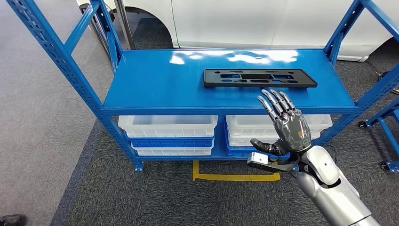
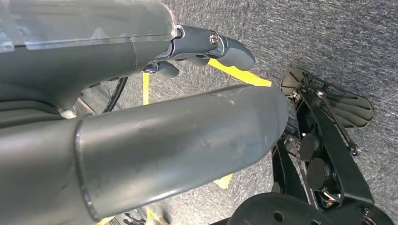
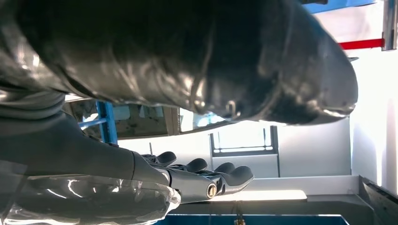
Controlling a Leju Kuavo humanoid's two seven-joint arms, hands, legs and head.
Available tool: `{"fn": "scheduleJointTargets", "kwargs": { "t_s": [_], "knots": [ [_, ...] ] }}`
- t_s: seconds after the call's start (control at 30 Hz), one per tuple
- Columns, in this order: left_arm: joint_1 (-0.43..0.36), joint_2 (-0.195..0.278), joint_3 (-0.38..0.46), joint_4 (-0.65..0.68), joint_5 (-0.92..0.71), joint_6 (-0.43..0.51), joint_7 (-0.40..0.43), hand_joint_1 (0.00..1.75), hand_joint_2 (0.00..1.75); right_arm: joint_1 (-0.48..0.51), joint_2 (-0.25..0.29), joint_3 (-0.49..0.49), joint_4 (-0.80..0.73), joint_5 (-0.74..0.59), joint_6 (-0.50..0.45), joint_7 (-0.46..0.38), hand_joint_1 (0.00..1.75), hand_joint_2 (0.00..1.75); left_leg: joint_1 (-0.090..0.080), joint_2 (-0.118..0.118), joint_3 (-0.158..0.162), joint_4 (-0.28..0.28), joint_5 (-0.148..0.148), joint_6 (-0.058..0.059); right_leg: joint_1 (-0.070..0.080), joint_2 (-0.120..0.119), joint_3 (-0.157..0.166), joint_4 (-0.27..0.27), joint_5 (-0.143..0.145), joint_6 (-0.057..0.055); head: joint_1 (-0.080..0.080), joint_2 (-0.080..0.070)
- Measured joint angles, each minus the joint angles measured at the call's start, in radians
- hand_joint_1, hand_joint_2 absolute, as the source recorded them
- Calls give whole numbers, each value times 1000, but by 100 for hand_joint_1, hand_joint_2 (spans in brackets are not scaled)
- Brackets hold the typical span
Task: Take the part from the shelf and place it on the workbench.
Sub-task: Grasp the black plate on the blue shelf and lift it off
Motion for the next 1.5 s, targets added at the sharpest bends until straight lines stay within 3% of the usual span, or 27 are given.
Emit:
{"fn": "scheduleJointTargets", "kwargs": {
  "t_s": [1.03,1.17,1.27,1.3,1.37,1.4,1.43,1.47,1.5],
  "knots": [
    [0,-2,-9,0,7,1,0,0,0,-10,-26,24,78,-29,-18,10,0,0,0,0,0,0,0,0,0,0,0,0,0,0,0,0],
    [-1,-2,-10,0,9,5,0,0,0,-11,-26,24,80,-29,-18,10,0,0,-5,0,-3,4,-1,17,-6,-1,1,-10,6,14,0,0],
    [-1,-6,-10,0,12,7,0,0,0,-12,-29,24,80,-31,-18,9,0,0,7,4,24,-47,24,37,-1,-3,-1,7,-10,22,0,0],
    [-1,-8,-10,0,14,8,0,0,0,-13,-31,24,80,-31,-18,9,0,0,11,5,32,-61,31,39,-1,-4,-19,47,-33,24,1,0],
    [-2,-11,-10,0,18,9,0,0,0,-9,-35,24,82,-32,-18,9,0,0,10,6,35,-65,31,40,-5,-4,-88,173,-87,30,1,0],
    [-2,-13,-10,0,20,10,0,0,0,-5,-36,24,82,-32,-18,9,0,0,11,6,35,-62,28,38,-8,-4,-118,223,-99,35,1,0],
    [-2,-15,-10,0,21,10,0,0,0,-2,-37,24,83,-32,-18,9,0,0,12,5,35,-57,24,36,-13,-4,-136,243,-91,40,1,0],
    [-2,-17,-10,0,21,11,0,0,0,0,-39,24,83,-32,-18,9,0,0,15,4,36,-50,17,32,-17,-4,-133,222,-61,45,1,0],
    [-2,-18,-10,0,21,11,0,0,0,1,-40,24,83,-32,-18,9,0,0,18,2,37,-39,7,25,-23,-4,-112,164,-18,51,1,0]
  ]
}}
